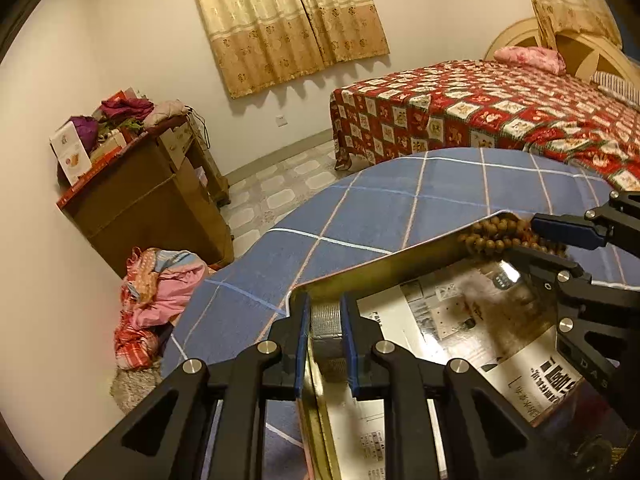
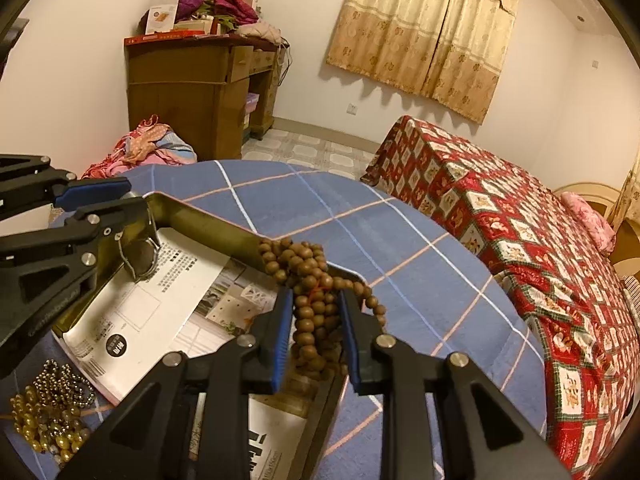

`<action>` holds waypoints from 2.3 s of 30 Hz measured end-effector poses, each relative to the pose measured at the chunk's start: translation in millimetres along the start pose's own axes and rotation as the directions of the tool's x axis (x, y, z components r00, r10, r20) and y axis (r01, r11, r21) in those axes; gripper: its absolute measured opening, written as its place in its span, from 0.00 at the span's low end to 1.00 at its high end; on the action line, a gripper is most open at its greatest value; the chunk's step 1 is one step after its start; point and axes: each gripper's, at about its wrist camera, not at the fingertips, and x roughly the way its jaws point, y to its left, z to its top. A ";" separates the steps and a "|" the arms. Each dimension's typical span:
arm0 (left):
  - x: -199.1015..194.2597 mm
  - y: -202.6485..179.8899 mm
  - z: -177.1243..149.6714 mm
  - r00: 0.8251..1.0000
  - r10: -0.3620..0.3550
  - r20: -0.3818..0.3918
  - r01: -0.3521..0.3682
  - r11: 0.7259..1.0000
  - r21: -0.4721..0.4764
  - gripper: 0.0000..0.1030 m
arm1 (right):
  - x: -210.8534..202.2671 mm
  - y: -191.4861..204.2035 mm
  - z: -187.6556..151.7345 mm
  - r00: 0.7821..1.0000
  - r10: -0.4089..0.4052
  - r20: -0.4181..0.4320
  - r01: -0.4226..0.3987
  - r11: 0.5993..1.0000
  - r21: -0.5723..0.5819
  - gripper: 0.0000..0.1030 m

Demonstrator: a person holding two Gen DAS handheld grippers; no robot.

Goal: Organize jewelry
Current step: 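Lower the watch and wooden beads into the pink tin and open both tools, then grasp the gold bead necklace with the left tool while the right tool grasps the red cord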

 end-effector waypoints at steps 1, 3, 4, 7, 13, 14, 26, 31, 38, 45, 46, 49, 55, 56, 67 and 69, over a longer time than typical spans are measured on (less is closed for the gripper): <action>-0.9 -0.7 0.1 1.000 0.003 0.002 -0.003 1.000 0.005 0.16 | 0.8 -0.1 -0.9 1.000 0.000 -0.002 0.000 1.000 0.001 0.29; -3.2 0.4 1.2 1.000 0.014 0.005 -0.014 1.000 0.002 0.41 | 1.3 -1.1 -3.0 1.000 -0.003 -0.005 0.003 1.000 0.005 0.33; -5.5 2.0 1.9 1.000 0.028 0.014 -0.028 1.000 -0.007 0.52 | 1.5 -2.2 -3.3 1.000 -0.003 -0.007 0.003 1.000 0.007 0.36; -15.2 6.2 2.4 0.998 0.037 0.050 -0.036 0.999 -0.028 0.69 | -2.8 -4.2 -5.3 1.000 -0.004 0.003 0.004 1.000 0.023 0.54; -27.1 8.6 3.7 0.998 0.041 0.051 -0.039 0.999 -0.034 0.69 | -14.8 -9.8 -8.9 1.000 -0.008 0.009 0.008 0.999 0.038 0.55; -29.5 8.9 3.0 0.998 0.046 0.050 -0.045 0.998 -0.033 0.69 | -16.3 -10.5 -9.2 1.000 -0.011 0.010 0.010 0.999 0.041 0.56; -71.9 24.0 -36.0 0.997 0.059 0.041 -0.056 0.995 -0.080 0.69 | -47.5 -25.0 -34.3 1.000 -0.018 0.008 0.017 0.995 0.094 0.62; -92.2 29.7 -73.6 0.999 0.052 0.012 -0.050 0.990 -0.130 0.69 | -65.5 -32.7 -56.3 1.000 -0.016 0.002 0.015 0.990 0.138 0.64; -109.3 19.5 -118.4 0.998 0.038 -0.055 -0.046 0.988 -0.145 0.69 | -91.4 -32.1 -94.6 1.000 -0.012 -0.024 0.015 0.988 0.156 0.64; -115.4 6.4 -137.7 0.995 0.026 -0.101 -0.042 0.986 -0.161 0.69 | -104.0 -20.9 -127.2 0.999 -0.001 -0.045 0.007 0.990 0.138 0.64; -116.3 3.6 -138.6 0.995 0.020 -0.102 -0.036 0.987 -0.158 0.69 | -104.4 -19.1 -130.5 0.999 0.003 -0.048 0.003 0.991 0.133 0.64; -119.7 -0.5 -141.1 0.995 0.020 -0.096 -0.035 0.987 -0.159 0.69 | -107.0 -15.8 -136.8 0.999 0.003 -0.049 0.003 0.994 0.107 0.64; -109.1 -10.4 -148.8 0.990 -0.061 -0.124 0.040 0.986 -0.163 0.57 | -110.3 -18.1 -143.2 0.999 0.007 -0.043 -0.002 0.994 0.114 0.65; -106.1 -10.3 -151.2 0.988 -0.078 -0.133 0.054 0.984 -0.171 0.45 | -109.8 -17.8 -143.2 0.999 0.009 -0.044 -0.004 0.994 0.113 0.65; -122.1 -2.7 -141.8 0.987 -0.142 -0.072 0.128 0.977 -0.172 0.00 | -106.7 -21.0 -148.8 0.999 0.008 -0.051 -0.001 0.992 0.124 0.65; -124.4 -0.8 -138.9 0.987 -0.148 -0.065 0.135 0.975 -0.176 0.00 | -109.0 -23.6 -147.9 0.999 0.003 -0.045 0.002 0.992 0.127 0.65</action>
